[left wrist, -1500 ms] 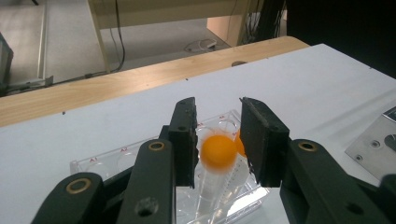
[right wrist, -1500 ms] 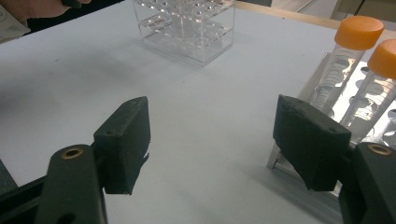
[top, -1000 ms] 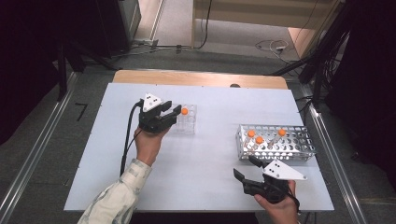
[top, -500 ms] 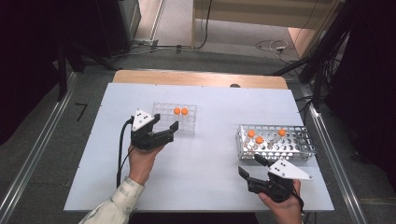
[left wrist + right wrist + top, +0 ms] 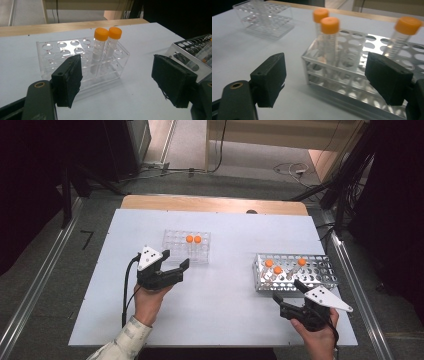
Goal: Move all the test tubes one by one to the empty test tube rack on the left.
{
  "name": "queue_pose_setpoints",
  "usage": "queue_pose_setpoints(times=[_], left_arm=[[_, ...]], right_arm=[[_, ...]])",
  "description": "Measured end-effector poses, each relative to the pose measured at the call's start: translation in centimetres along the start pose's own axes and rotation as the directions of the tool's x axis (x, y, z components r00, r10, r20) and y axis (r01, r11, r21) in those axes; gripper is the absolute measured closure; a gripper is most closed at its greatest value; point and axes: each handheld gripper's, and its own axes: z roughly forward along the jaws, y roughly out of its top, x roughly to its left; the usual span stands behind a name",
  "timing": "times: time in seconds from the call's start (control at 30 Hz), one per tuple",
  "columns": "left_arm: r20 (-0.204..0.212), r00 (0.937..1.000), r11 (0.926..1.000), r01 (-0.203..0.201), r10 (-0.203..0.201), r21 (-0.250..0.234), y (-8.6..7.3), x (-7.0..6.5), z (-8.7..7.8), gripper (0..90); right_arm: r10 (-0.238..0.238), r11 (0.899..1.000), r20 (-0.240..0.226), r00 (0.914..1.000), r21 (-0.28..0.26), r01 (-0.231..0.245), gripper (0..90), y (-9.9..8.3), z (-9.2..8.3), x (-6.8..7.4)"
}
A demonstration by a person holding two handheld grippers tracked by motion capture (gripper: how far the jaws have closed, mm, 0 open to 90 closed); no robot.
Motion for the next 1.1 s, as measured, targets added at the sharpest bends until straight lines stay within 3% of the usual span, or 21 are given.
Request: queue_pose_setpoints(times=[0.33,0.6,0.87,1.1], left_arm=[[0.009,1.0,1.0,0.001,-0.001,-0.002,0.0,-0.1,0.0,24.7],[0.018,0.9998,1.0,0.005,-0.005,0.004,0.0,-0.1,0.1,22.2],[0.013,0.9999,0.9999,0.002,-0.002,0.012,-0.1,-0.1,0.2,19.7],[0.013,0.9999,0.9999,0.0,0.0,0.015,-0.2,-0.2,0.3,19.2]], right_arm=[[0.043,0.999,0.124,0.9914,-0.013,-0.042,19.0,0.2,1.2,-3.1],[0.043,0.999,0.185,0.9819,-0.016,-0.04,33.8,0.4,2.7,-4.6],[0.042,0.999,0.19,0.9809,-0.02,-0.039,50.4,0.6,3.6,-5.2],[0.046,0.999,0.181,0.9825,-0.014,-0.044,56.5,0.6,4.2,-5.5]])
